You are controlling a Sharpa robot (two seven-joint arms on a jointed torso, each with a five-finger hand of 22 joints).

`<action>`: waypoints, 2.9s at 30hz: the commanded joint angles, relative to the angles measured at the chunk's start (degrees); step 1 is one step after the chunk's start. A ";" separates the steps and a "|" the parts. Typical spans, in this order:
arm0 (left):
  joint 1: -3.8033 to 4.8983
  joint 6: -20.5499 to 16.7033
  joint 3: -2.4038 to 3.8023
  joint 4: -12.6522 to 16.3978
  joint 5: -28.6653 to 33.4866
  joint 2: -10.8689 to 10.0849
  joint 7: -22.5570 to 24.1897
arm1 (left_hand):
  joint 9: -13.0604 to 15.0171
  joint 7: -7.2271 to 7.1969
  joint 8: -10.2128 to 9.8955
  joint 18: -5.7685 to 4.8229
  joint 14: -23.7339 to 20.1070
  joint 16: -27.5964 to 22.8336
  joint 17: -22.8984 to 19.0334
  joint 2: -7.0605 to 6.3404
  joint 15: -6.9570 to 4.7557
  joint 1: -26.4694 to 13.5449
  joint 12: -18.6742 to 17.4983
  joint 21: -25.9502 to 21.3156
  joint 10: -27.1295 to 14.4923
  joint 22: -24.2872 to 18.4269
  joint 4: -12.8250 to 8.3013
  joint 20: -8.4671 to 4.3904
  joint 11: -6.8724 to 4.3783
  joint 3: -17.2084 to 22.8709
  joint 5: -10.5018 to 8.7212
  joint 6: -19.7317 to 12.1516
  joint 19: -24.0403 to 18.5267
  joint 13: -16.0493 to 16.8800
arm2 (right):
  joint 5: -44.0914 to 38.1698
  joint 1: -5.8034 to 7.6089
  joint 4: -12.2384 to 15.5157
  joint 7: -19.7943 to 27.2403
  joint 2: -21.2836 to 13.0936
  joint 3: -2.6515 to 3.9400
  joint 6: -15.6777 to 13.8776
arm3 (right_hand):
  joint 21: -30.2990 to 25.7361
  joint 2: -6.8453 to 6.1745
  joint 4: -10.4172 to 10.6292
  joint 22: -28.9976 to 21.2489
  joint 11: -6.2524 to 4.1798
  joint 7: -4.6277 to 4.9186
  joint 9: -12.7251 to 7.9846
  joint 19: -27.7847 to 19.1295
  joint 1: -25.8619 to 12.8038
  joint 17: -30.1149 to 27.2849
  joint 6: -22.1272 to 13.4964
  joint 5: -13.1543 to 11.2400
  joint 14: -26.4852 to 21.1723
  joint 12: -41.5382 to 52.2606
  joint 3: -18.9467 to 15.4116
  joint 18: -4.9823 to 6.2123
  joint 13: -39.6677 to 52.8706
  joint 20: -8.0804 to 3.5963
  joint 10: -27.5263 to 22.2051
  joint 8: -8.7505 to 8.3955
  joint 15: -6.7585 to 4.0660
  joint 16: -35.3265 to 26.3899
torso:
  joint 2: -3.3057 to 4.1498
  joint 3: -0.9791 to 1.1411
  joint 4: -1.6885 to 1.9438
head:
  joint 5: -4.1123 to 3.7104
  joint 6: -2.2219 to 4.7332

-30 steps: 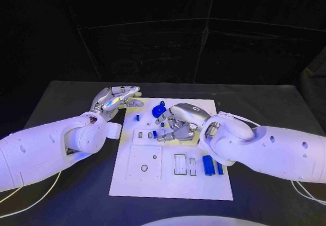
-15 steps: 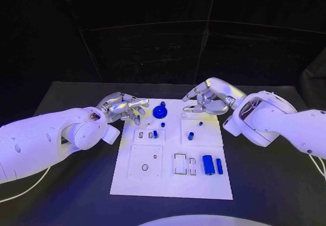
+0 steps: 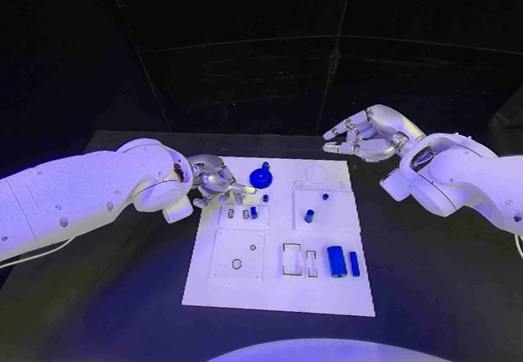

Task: Assemble the parts on the task board

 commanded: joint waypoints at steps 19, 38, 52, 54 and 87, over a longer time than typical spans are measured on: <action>1.40 5.65 -1.44 -5.02 -9.62 7.53 -6.84 | 7.62 -0.99 9.19 -1.90 6.15 1.50 15.05 0.74 -1.02 0.84 9.03 4.91 2.05 7.24 1.97 -0.64 -0.88 -3.59 0.01 -4.31 1.43 9.89 | 1.08 0.15 -2.23 -4.03 1.55 0.04 1.54 | -1.61 0.20 -2.00 -2.73 -0.18 0.30 -0.42 -1.26 1.58 -2.06 -1.08 3.28 2.31 -2.04 1.37 -0.17 -1.74 -0.25 -1.14 0.02 -0.18 -1.87 | -0.01 0.09 0.05 | -0.21 -0.64; 1.46 8.04 -2.45 -6.42 -9.64 10.07 -7.26 | 8.47 -1.06 10.13 -2.03 6.15 1.50 15.05 1.16 -1.05 1.33 9.53 5.52 2.18 8.17 1.78 -0.66 -0.94 -3.70 0.03 -4.82 1.57 10.45 | 1.05 0.15 -3.86 -4.90 2.39 0.03 2.18 | -1.81 0.16 -2.03 -3.11 -0.17 0.32 -0.44 -1.41 1.45 -2.27 -1.13 3.52 2.27 -2.12 1.46 -0.10 -1.83 -0.24 -1.15 0.02 -0.16 -2.03 | -0.02 0.05 0.06 | -0.39 -1.19; 1.45 9.48 -2.47 -6.69 -9.64 10.77 -7.34 | 9.12 -1.09 10.83 -2.08 6.15 1.50 15.05 1.30 -1.06 2.20 9.81 5.81 2.24 8.60 1.15 -0.65 -0.97 -3.66 0.04 -5.23 1.58 10.75 | 1.05 0.14 -4.57 -4.91 2.92 0.03 2.54 | -1.91 0.11 -2.03 -3.32 -0.16 0.33 -0.44 -1.50 1.35 -2.39 -1.13 3.63 2.24 -2.12 1.48 -0.06 -1.86 -0.23 -1.12 0.03 -0.15 -2.12 | 0.00 0.04 0.09 | -0.23 -1.41; 1.45 9.62 -2.47 -6.67 -9.64 10.81 -7.34 | 9.31 -1.11 11.03 -2.09 6.15 1.50 15.05 1.36 -1.07 2.51 9.94 5.89 2.32 8.72 0.90 -0.65 -0.98 -3.60 0.04 -5.32 1.58 10.91 | 1.05 0.14 -4.62 -4.86 2.98 0.03 2.51 | -1.98 0.09 -2.05 -3.46 -0.16 0.33 -0.44 -1.56 1.33 -2.44 -1.14 3.70 2.23 -2.16 1.52 -0.04 -1.90 -0.23 -1.14 0.03 -0.15 -2.16 | 0.00 0.04 0.07 | -0.19 -1.46; 1.45 10.43 -2.47 -6.63 -9.64 11.27 -7.33 | 10.90 -1.23 12.63 -2.22 6.15 1.50 15.05 2.32 -1.15 6.30 10.67 6.68 2.78 9.97 -2.87 -0.69 -1.10 -1.94 0.06 -6.10 1.56 11.83 | 1.05 0.13 -5.23 -4.85 3.33 0.02 2.70 | -2.53 -0.31 -2.78 -4.17 -0.17 0.36 -0.47 -1.67 0.92 -2.75 -1.33 6.61 2.28 -2.77 3.29 0.06 -2.69 -0.24 -1.35 0.15 -0.18 -2.58 | -0.01 0.04 0.08 | -0.03 -1.92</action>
